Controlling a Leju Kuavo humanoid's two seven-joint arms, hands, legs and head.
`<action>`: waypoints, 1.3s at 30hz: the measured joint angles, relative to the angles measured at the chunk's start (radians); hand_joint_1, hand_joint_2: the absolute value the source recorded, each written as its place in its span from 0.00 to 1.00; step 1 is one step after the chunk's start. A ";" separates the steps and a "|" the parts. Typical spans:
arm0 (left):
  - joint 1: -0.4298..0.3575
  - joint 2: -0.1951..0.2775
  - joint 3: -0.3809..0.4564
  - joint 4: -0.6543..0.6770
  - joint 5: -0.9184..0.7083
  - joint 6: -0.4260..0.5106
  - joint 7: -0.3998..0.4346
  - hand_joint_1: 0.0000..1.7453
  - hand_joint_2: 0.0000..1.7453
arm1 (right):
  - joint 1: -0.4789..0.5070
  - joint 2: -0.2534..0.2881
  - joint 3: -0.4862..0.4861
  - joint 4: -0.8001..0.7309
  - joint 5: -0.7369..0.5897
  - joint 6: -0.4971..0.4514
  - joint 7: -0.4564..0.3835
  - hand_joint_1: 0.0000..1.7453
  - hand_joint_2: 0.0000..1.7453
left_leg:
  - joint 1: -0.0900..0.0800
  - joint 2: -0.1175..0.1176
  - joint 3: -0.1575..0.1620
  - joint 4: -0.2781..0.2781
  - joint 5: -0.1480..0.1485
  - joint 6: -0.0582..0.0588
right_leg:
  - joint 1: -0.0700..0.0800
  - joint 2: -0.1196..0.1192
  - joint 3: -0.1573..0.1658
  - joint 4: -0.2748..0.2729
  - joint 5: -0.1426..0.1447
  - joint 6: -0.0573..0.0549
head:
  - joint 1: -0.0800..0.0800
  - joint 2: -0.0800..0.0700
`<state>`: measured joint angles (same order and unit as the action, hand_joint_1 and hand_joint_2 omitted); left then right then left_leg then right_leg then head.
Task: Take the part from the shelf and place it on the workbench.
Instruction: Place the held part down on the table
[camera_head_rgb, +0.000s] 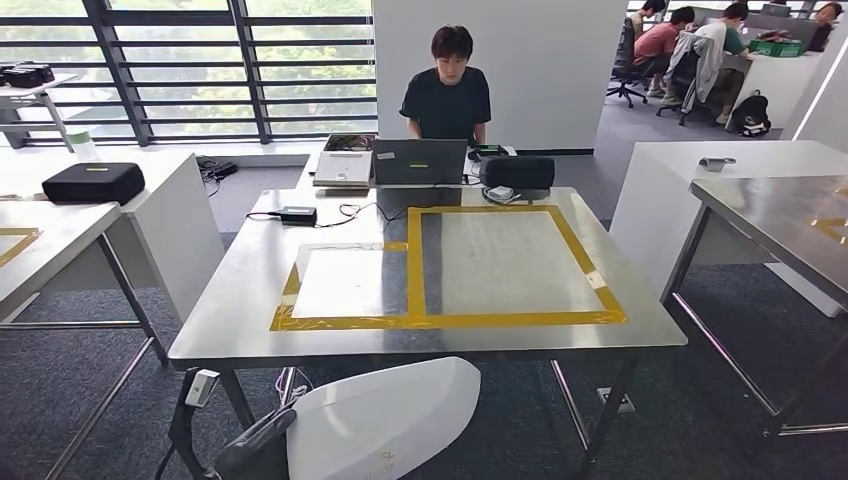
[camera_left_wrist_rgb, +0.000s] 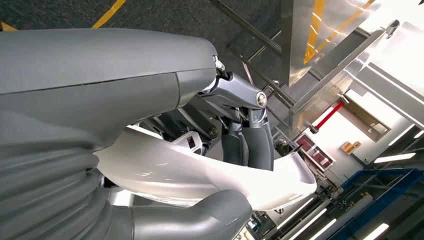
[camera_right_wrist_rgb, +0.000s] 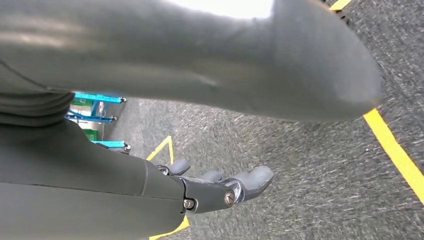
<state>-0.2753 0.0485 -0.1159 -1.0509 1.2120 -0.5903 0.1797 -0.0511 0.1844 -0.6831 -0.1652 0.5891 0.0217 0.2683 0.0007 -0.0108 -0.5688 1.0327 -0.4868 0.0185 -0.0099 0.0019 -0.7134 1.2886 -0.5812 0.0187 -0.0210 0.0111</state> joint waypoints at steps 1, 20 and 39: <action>0.000 -0.001 0.000 0.001 0.000 0.000 0.000 1.00 1.00 | 0.000 0.000 0.000 0.000 0.000 0.000 0.000 0.00 0.00 | 0.000 -0.001 0.011 0.000 -0.009 -0.002 | 0.000 0.000 0.014 -0.059 0.048 -0.003 | 0.001 0.000; -0.040 0.001 -0.016 0.014 -0.002 -0.010 -0.008 1.00 1.00 | -0.001 -0.001 -0.016 0.000 -0.002 0.000 0.000 0.00 0.00 | 0.002 0.009 -0.097 0.017 0.073 -0.038 | 0.002 0.004 0.219 -0.266 0.028 -0.032 | -0.017 0.000; -0.058 -0.011 -0.026 0.030 0.000 -0.017 -0.005 1.00 1.00 | 0.000 -0.001 -0.025 0.000 -0.003 -0.003 -0.001 0.00 0.00 | -0.007 -0.005 0.048 0.017 -0.044 -0.030 | 0.009 0.002 0.079 -0.266 0.151 -0.043 | -0.002 0.000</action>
<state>-0.3336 0.0375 -0.1418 -1.0212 1.2122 -0.6073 0.1742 -0.0516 0.1833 -0.7083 -0.1655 0.5861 0.0183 0.2670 -0.0067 -0.0154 -0.5204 1.0499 -0.5311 -0.0113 -0.0010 0.0039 -0.6344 1.0221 -0.4300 -0.0246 -0.0232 0.0111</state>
